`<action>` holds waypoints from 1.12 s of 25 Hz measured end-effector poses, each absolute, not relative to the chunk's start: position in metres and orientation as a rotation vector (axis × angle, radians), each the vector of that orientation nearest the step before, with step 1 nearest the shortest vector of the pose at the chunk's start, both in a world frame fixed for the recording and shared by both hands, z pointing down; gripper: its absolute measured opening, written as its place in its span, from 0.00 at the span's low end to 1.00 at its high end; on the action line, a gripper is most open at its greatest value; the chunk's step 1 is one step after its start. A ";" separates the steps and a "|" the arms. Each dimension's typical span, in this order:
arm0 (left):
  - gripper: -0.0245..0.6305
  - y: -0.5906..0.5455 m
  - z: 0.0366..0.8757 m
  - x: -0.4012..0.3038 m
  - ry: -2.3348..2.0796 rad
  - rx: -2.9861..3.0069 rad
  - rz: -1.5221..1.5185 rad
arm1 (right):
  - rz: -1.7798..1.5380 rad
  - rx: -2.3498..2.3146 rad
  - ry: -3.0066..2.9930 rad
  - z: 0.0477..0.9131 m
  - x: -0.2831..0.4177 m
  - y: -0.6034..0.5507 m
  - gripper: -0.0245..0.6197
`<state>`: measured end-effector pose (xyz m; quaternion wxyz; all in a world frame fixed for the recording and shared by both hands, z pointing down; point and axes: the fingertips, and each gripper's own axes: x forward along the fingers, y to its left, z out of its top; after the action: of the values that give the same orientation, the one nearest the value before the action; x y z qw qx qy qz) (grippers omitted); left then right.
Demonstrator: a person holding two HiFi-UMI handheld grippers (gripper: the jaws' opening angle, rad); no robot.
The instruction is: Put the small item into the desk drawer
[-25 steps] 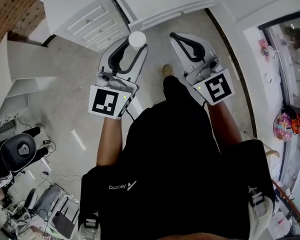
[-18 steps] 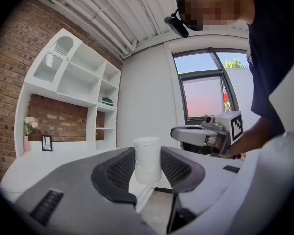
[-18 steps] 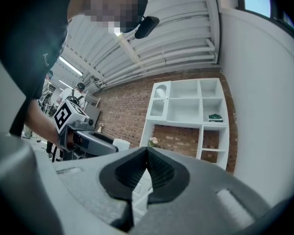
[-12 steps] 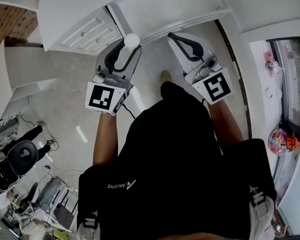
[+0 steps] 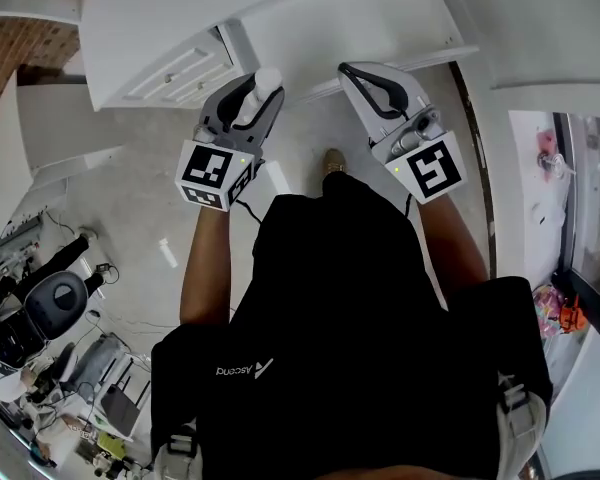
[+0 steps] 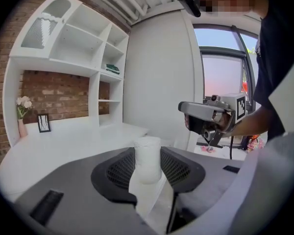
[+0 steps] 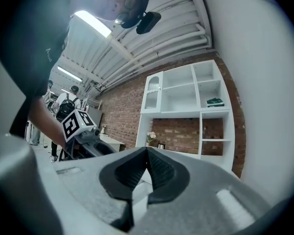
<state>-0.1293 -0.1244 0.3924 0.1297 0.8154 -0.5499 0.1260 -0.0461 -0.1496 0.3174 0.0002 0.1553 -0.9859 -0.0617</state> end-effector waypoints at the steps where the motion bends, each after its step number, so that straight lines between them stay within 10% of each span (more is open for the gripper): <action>1: 0.28 -0.128 0.399 -0.130 -1.582 2.355 0.390 | -0.191 0.486 -3.096 0.319 -0.047 -0.153 0.04; 28: 0.28 -0.179 0.566 -0.161 -1.035 1.990 0.905 | -0.112 0.593 -2.954 0.376 -0.089 -0.200 0.04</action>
<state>-0.1607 -0.1793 0.5658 0.3537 0.7697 -0.4001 0.3499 -0.0888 -0.2002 0.3764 0.0632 0.1963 -0.9778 -0.0371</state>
